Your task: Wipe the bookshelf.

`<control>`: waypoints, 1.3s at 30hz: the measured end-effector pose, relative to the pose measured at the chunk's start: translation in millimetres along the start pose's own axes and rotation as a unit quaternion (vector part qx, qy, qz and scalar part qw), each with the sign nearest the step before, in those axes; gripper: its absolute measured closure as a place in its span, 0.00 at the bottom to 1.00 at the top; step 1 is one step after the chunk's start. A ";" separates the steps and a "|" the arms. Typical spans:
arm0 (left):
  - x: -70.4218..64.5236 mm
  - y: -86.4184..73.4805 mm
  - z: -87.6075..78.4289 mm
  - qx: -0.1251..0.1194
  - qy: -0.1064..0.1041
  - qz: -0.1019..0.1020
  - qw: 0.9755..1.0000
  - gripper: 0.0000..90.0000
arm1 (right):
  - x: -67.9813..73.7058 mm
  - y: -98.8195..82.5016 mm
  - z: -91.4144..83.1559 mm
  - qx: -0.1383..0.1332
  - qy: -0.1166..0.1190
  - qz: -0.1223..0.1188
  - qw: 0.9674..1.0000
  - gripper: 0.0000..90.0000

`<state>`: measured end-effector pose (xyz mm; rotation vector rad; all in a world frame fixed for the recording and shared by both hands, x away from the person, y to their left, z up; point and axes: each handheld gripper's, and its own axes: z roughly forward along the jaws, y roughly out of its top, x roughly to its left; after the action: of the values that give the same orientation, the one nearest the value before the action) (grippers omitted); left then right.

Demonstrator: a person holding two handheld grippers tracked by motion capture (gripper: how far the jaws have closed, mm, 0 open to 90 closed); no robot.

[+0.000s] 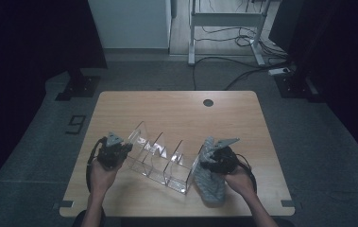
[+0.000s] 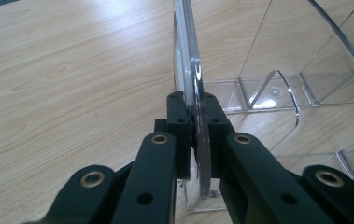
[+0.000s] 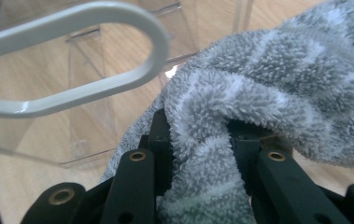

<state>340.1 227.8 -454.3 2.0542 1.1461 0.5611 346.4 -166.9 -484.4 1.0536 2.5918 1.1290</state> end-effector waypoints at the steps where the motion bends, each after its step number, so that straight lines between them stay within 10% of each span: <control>1: -0.2 0.1 0.1 0.000 0.000 0.000 1.000 0.95 | -2.1 0.4 0.3 -0.001 -0.002 0.001 1.000 0.76; 39: -4.2 0.4 2.4 -0.006 0.021 -0.023 0.999 0.95 | -7.5 -4.2 35.8 0.063 -0.055 -0.016 0.996 0.75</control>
<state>339.8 223.1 -455.7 2.0099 1.2088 0.5900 362.8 -152.4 -513.9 1.0637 2.6116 0.8829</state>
